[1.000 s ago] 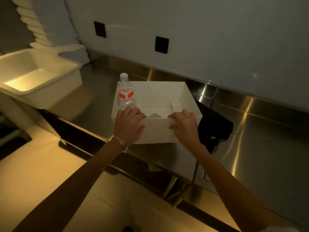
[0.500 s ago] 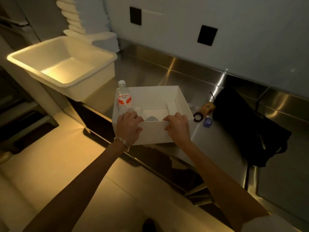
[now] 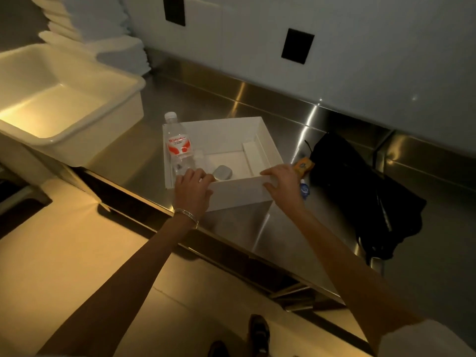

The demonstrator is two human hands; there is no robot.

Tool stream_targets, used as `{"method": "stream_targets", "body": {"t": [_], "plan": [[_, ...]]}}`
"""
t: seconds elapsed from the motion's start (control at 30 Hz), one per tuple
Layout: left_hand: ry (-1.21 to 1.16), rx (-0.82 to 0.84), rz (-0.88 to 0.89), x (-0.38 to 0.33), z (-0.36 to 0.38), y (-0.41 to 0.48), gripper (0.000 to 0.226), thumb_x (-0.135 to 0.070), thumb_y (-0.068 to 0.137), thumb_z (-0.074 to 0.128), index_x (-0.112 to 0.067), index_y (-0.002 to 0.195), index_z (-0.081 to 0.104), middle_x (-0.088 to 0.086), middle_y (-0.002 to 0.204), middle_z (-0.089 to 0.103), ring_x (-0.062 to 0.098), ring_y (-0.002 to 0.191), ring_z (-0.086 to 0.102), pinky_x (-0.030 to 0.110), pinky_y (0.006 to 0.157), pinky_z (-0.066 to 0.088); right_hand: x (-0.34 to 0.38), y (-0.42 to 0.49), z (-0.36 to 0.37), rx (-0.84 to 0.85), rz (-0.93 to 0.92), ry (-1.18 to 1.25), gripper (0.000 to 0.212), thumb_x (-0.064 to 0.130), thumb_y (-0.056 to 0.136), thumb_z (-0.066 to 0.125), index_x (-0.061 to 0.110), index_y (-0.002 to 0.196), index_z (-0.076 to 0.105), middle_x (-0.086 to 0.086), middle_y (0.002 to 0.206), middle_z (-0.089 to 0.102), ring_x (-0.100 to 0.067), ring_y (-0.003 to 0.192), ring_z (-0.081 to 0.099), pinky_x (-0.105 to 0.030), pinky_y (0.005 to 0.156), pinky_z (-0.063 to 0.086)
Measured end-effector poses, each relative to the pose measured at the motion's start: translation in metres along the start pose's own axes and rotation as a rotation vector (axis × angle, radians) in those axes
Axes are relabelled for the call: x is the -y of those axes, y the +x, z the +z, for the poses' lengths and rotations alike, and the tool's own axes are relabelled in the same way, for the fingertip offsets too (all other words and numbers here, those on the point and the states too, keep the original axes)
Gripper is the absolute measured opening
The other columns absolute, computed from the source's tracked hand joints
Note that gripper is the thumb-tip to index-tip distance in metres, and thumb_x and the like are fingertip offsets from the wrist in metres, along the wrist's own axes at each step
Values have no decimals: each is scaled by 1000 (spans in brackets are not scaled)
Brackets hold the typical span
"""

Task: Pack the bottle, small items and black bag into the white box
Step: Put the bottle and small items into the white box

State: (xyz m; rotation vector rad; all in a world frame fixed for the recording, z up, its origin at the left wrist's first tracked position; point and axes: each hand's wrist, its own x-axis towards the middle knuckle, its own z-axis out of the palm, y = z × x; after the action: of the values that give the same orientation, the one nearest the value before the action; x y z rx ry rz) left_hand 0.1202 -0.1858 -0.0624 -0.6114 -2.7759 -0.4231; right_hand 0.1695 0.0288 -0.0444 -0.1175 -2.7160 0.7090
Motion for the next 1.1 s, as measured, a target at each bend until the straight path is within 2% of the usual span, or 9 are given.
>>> {"method": "stream_targets", "body": {"t": [0.1,0.2,0.27,0.37,0.47,0.63,0.87,0.97,1.1], "plan": [[3,18,0,-7,5,13,28,-12,70,76,-11,95,64,14,99,64,35,95,55,45,83,42,-30,-1,-20,-66,28,85,33,-3,69,71,5,100,66,-13,100,64,-28,100,53,-37,91,41],[-91,16,-59,-29,4,23,40,-19,69,76,-16,106,60,11,111,58,33,105,49,45,88,37,-57,1,-37,-95,69,142,32,-2,70,71,7,101,65,-8,102,61,-15,100,49,-9,91,33],[-155,-9,1,-58,1,30,49,-20,64,79,-16,108,59,12,111,57,33,105,48,43,85,38,-74,3,-47,-87,78,163,29,-3,72,70,7,99,65,-4,104,61,-13,98,49,0,85,29],[-247,6,206,-112,10,29,47,-15,58,81,-14,101,61,12,102,60,33,93,53,42,75,44,-102,4,-52,-32,139,157,28,-3,72,70,7,98,65,-6,105,59,-18,97,53,-14,89,38],[-304,182,313,-164,40,19,47,-16,63,77,-13,106,59,12,109,58,30,96,53,40,76,47,-131,4,-51,55,204,170,29,-3,73,69,8,99,64,-11,106,58,-24,93,57,-33,83,49],[-303,386,201,-191,82,28,44,-18,78,66,-12,118,50,11,124,48,27,113,43,34,94,35,-174,1,-47,300,177,72,35,-3,80,61,5,114,59,-13,120,54,-23,110,53,-18,90,34],[-244,407,218,-192,85,41,44,-18,81,62,-13,122,48,7,127,45,22,115,39,27,95,31,-189,21,-21,505,269,123,47,22,81,68,15,125,53,-12,122,51,-23,103,56,-32,89,46],[-264,404,218,-186,86,45,44,-16,80,62,-15,122,49,6,126,46,21,115,39,26,94,32,-188,26,-8,508,260,66,52,24,79,70,18,127,51,-11,126,49,-27,112,50,-36,93,42],[-273,410,220,-180,79,48,43,-12,79,61,-14,121,50,7,125,47,22,115,40,31,98,36,-194,26,-2,407,298,157,43,16,74,74,16,114,58,-9,119,56,-21,104,56,-34,90,49]]}}
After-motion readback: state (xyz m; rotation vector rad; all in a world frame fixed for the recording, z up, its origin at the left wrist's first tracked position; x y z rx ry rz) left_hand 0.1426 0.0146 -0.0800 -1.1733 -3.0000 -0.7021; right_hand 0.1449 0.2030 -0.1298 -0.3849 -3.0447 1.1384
